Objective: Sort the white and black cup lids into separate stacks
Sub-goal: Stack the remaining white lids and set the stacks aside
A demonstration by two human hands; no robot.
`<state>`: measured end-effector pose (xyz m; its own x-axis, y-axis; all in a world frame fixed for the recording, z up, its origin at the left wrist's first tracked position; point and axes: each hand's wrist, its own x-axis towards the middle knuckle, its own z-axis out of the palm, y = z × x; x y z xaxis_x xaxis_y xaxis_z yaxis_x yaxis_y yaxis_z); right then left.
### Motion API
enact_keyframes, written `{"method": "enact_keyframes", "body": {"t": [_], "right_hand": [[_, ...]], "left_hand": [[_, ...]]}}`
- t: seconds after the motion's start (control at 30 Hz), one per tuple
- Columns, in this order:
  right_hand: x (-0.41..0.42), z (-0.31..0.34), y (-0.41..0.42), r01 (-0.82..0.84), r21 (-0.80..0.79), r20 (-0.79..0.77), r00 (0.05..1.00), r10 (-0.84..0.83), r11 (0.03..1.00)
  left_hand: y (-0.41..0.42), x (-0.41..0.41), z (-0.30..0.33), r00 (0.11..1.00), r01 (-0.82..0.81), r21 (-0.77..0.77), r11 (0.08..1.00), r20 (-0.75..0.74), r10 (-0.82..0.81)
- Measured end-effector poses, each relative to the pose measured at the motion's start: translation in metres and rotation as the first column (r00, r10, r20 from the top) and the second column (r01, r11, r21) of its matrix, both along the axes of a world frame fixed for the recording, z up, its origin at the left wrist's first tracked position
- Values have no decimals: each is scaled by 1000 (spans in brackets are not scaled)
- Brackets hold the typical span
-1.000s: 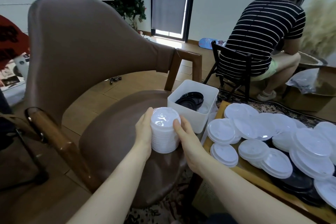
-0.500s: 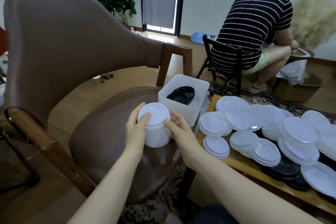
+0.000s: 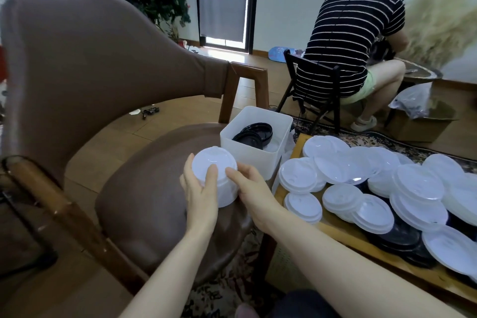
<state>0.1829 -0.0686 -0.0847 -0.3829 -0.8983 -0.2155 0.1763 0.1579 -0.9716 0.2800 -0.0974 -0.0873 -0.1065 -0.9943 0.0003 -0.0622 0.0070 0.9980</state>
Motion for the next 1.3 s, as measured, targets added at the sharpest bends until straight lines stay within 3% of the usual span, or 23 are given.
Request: {"method": "enact_keyframes", "body": {"t": [0.1, 0.53, 0.6, 0.73, 0.8, 0.9, 1.03, 1.13, 1.2, 1.3], "right_hand": [[0, -2, -6, 47, 46, -23, 999, -46, 998], [-24, 12, 32, -38, 32, -41, 998, 39, 999], [-32, 18, 47, -28, 14, -64, 998, 29, 1000], [-52, 32, 80, -5, -39, -165, 986, -1, 999], [-68, 38, 98, 32, -88, -257, 965, -54, 996], [-97, 42, 125, 123, -191, -452, 870, -198, 974], [-143, 37, 159, 216, -270, -777, 527, -344, 938], [-178, 38, 182, 312, -338, -831, 343, -437, 888], [-203, 44, 199, 378, -365, -826, 290, -483, 851], [-237, 49, 223, 473, -319, -825, 288, -486, 821]], "left_hand": [[9, 0, -4, 1000, -18, -4, 1000, 14, 18], [21, -6, -7, 995, -55, -75, 996, 75, 61], [30, -7, -2, 991, -67, -143, 987, 103, 82], [53, -20, 13, 986, -40, -432, 901, 129, 106], [65, -38, 22, 995, 21, -512, 859, 98, 34], [77, -71, 34, 986, 168, -517, 840, 84, -145], [87, -122, 44, 932, 362, -422, 831, 160, -324], [96, -159, 51, 869, 494, -322, 807, 206, -450], [100, -178, 54, 829, 559, -286, 778, 206, -520], [100, -195, 51, 778, 628, -282, 725, 250, -576]]}}
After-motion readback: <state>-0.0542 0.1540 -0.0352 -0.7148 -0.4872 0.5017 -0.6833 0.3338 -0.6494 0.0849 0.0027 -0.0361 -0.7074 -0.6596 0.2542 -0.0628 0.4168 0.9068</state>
